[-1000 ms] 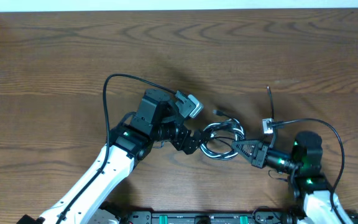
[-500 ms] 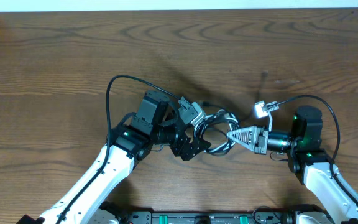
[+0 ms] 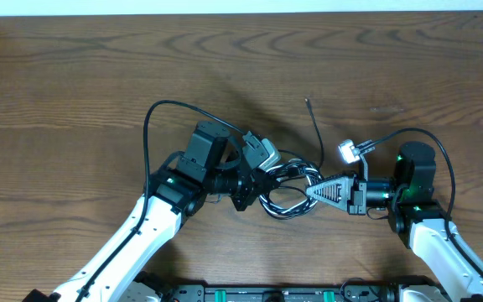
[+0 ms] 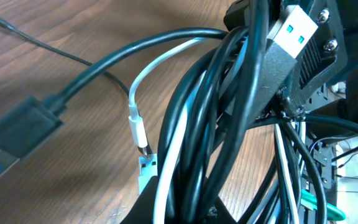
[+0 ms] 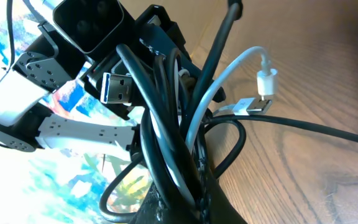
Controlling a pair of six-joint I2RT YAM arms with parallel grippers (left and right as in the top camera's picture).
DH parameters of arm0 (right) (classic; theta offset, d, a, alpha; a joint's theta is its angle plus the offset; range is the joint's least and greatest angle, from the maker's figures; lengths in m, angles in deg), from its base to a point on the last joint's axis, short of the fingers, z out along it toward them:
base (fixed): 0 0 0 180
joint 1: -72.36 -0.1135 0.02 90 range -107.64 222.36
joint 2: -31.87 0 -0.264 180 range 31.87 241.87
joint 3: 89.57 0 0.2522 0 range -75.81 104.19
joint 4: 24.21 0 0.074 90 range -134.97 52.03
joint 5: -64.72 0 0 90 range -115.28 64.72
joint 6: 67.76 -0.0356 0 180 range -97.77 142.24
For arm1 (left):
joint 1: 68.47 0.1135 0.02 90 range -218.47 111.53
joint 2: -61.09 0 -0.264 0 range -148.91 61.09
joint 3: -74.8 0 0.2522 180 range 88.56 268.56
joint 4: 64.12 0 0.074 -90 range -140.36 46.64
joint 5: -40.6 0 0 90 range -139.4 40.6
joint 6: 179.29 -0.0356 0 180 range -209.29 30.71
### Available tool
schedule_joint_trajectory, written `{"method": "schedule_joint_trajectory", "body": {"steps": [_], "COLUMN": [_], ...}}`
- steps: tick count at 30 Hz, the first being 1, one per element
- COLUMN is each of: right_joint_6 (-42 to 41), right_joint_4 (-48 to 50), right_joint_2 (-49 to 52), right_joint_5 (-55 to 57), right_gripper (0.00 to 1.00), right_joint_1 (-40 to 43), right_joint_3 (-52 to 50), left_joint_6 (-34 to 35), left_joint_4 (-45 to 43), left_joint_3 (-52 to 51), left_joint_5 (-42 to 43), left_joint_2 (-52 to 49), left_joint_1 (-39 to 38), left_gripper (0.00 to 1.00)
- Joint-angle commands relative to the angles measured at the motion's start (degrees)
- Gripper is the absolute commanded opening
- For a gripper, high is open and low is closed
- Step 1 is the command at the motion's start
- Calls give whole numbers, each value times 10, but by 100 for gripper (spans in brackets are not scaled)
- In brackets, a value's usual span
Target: Untangle cables
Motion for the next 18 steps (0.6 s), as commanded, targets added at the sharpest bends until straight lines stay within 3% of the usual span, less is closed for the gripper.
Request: {"method": "schedule_joint_trajectory", "body": {"steps": [1, 6, 12, 18], "right_joint_6": [16, 63, 105, 111], "right_joint_4": [4, 3, 4, 7], "right_joint_2": [-2, -2, -2, -2], "right_joint_5": [-11, -56, -56, -56], "right_gripper": [1, 1, 1, 1], "right_joint_1": [1, 0, -7, -7], "right_joint_3": [15, 14, 14, 14], "left_joint_6": [21, 184, 429, 538], "left_joint_4": [1, -23, -32, -12], "left_joint_3": [12, 12, 12, 12], "left_joint_5": [-14, -149, -398, -510], "left_joint_2": [3, 3, 3, 3], "left_joint_1": [1, 1, 1, 1], "left_gripper": [8, 8, 8, 8]}}
